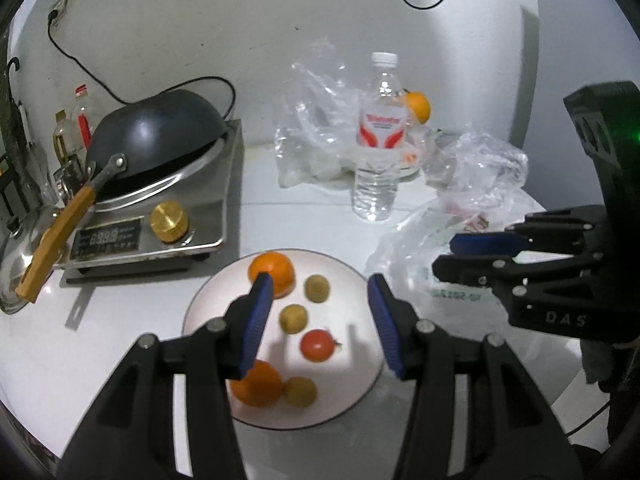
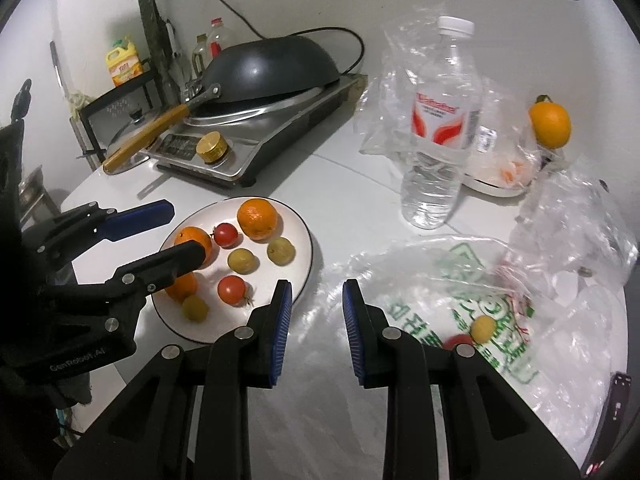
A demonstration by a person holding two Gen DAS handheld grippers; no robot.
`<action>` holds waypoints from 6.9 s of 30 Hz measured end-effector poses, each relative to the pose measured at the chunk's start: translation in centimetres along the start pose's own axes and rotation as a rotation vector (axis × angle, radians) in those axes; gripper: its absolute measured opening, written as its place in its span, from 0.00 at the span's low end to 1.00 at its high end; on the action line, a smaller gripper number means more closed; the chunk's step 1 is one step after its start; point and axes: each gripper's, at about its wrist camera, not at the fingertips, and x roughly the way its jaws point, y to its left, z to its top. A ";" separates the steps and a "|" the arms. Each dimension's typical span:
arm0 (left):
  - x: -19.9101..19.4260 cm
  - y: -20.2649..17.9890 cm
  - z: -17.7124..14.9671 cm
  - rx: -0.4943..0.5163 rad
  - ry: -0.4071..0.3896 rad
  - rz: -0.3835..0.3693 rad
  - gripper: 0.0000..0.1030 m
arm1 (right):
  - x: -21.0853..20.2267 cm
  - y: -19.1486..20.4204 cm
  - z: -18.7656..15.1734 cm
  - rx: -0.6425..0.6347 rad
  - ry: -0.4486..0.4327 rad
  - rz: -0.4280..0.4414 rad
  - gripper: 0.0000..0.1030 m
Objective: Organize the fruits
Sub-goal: 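Move both open tools over the fruit in the plastic bag, then close the left tool on a red tomato while the right tool grasps a yellow fruit, then carry the red tomato and the yellow fruit over the white plate, then lower the red tomato onto the plate and open the left tool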
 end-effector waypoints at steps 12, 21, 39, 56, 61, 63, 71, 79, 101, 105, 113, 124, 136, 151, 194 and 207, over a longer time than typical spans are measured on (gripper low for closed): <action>-0.9 -5.5 0.7 0.076 -0.011 -0.040 0.64 | -2.8 -3.9 -2.6 0.062 -0.033 -0.008 0.27; -0.6 -9.5 1.1 0.141 -0.023 -0.055 0.64 | -4.5 -7.3 -4.2 0.105 -0.055 -0.022 0.27; 4.2 -15.7 1.7 0.240 0.064 -0.065 0.64 | -4.7 -14.1 -6.8 0.197 -0.066 -0.026 0.27; 10.2 -18.9 2.0 0.287 0.175 -0.074 0.56 | -3.0 -18.1 -7.4 0.221 -0.058 0.017 0.27; 11.9 -19.3 1.7 0.292 0.215 -0.079 0.52 | -2.6 -18.6 -7.6 0.220 -0.057 0.026 0.27; 12.4 -19.4 1.7 0.291 0.227 -0.080 0.49 | -2.6 -18.8 -7.6 0.221 -0.059 0.029 0.27; 14.4 -19.3 1.3 0.282 0.293 -0.096 0.30 | -2.3 -18.9 -7.6 0.219 -0.053 0.034 0.27; 14.5 -19.0 1.2 0.265 0.308 -0.135 0.25 | -1.8 -18.6 -7.2 0.206 -0.036 0.031 0.27; 9.8 -14.1 2.7 0.178 0.161 -0.149 0.25 | 3.0 -15.8 -5.1 0.148 0.085 0.003 0.27; 9.5 -13.6 2.7 0.172 0.145 -0.148 0.25 | 3.7 -15.4 -4.9 0.147 0.101 -0.007 0.27; 8.5 -12.6 2.6 0.160 0.119 -0.143 0.25 | 4.6 -14.4 -4.5 0.111 0.123 -0.032 0.25; 5.3 -11.0 2.3 0.144 0.063 -0.135 0.25 | 1.9 -11.4 -3.4 0.078 0.067 -0.051 0.25; 0.8 -9.1 1.5 0.122 -0.007 -0.128 0.25 | -1.3 -7.3 -2.9 0.042 0.015 -0.072 0.25; -2.9 -5.1 -0.1 0.086 -0.053 -0.089 0.25 | -2.7 -1.8 -1.7 -0.015 -0.016 -0.072 0.25; 3.1 0.1 -6.4 0.034 0.115 -0.127 0.27 | 6.3 4.9 0.4 -0.105 0.119 0.020 0.25; 1.8 1.3 -6.1 0.014 0.089 -0.115 0.30 | 8.7 5.3 0.2 -0.105 0.182 0.049 0.25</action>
